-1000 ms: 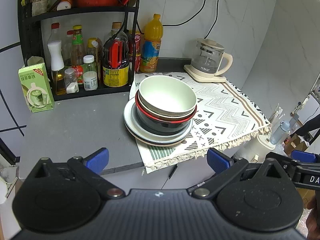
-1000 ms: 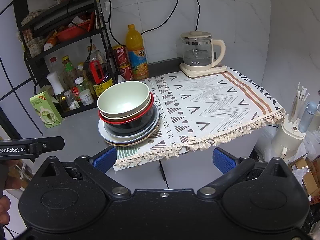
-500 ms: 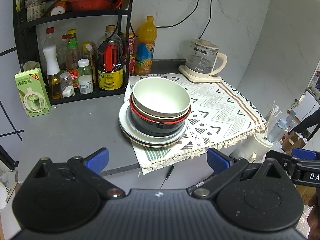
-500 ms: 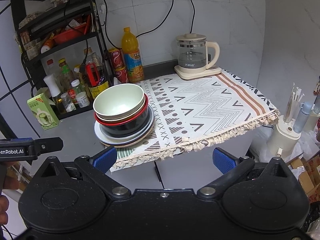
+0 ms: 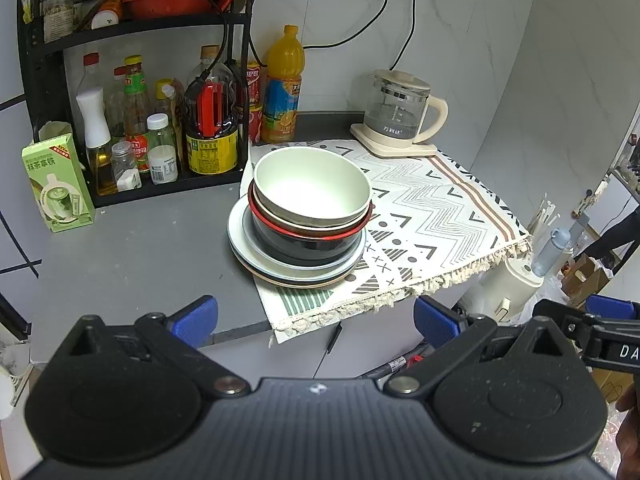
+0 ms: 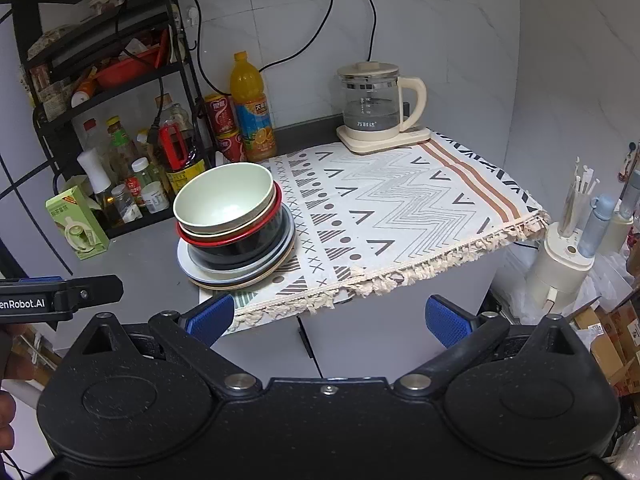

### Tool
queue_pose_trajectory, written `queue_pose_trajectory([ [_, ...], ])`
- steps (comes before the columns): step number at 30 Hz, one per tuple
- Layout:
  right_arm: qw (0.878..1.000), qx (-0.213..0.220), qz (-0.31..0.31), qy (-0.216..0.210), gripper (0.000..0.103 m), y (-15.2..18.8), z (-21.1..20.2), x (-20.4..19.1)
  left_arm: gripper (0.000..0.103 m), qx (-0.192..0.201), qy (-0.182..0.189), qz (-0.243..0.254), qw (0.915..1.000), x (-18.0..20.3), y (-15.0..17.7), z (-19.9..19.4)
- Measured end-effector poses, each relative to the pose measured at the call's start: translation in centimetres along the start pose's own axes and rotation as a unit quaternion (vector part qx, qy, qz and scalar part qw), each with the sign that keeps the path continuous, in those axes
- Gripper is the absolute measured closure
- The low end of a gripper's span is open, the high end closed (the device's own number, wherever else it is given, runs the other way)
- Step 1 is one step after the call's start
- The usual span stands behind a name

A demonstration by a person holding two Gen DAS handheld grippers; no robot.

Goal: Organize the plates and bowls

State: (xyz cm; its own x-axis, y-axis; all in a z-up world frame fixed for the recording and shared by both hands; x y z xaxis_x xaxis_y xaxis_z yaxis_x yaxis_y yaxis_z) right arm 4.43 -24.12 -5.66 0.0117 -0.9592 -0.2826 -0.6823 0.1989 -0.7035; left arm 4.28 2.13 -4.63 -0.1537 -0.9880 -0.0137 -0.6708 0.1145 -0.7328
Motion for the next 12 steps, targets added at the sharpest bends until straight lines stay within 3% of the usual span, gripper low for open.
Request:
queue_pose_trajectory([
  [12,1.0,-0.008,0.004,-0.004,0.0,0.1,0.14,0.6,0.0,-0.007,-0.007,0.003,0.9999,0.76,-0.13,0.44],
])
Point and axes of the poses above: each gripper's, at about its wrist camera, not at the fingertips, and z roughly the way its jaws point, x to its right, y to its underside, the point moved 9 cm from there along z, roughly the way its jaws point, and after that the axes turned 12 degrees about z, right-handed, at the moved point
